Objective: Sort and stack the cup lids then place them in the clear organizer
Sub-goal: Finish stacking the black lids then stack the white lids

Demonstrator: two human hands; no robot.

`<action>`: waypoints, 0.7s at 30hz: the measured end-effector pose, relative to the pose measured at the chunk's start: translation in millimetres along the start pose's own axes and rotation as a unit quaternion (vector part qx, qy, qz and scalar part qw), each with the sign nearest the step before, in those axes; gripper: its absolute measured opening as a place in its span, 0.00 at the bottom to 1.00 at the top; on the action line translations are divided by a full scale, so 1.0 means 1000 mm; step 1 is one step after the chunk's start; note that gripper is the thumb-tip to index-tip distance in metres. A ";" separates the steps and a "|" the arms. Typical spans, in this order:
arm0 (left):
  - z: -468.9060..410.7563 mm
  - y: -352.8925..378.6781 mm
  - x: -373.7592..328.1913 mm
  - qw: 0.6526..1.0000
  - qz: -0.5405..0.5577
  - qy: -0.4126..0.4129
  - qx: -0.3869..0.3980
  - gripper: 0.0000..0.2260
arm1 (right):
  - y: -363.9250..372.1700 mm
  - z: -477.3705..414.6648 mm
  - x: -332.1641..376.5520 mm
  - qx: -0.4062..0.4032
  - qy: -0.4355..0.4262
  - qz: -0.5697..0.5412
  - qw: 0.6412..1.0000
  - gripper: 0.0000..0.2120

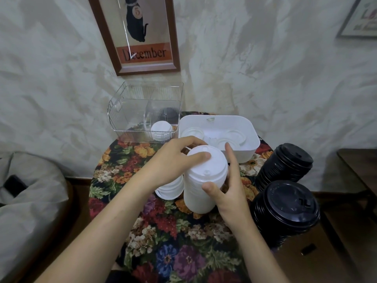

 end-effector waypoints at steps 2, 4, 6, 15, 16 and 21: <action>0.000 0.003 0.001 1.000 0.014 -0.001 0.012 0.07 | 0.001 0.000 0.001 0.000 0.000 0.001 1.000 0.54; -0.001 0.006 0.004 0.999 0.041 -0.005 0.025 0.07 | 0.003 0.000 0.000 -0.001 0.003 0.001 1.000 0.53; -0.003 0.007 0.007 0.998 0.062 -0.009 0.029 0.06 | 0.004 -0.001 -0.002 -0.009 0.007 0.008 1.000 0.53; -0.032 0.006 0.012 0.997 0.060 -0.020 0.054 0.15 | 0.003 -0.004 -0.007 -0.044 0.012 0.022 0.999 0.40; -0.045 0.000 0.014 0.997 0.069 -0.023 0.030 0.15 | 0.003 -0.003 -0.008 -0.045 0.010 0.026 0.999 0.38; -0.126 0.006 0.043 0.998 -0.046 -0.034 0.016 0.08 | 0.003 0.000 -0.011 -0.047 0.018 0.025 0.998 0.37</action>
Point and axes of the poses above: each hand's wrist, its own z-axis away from the middle knuckle, its own y-axis out of the palm, x = y × z, the point moved 9 cm from there along -z, towards the middle knuckle, and after that the axes turned 9 degrees about z, right-handed, at the moved point
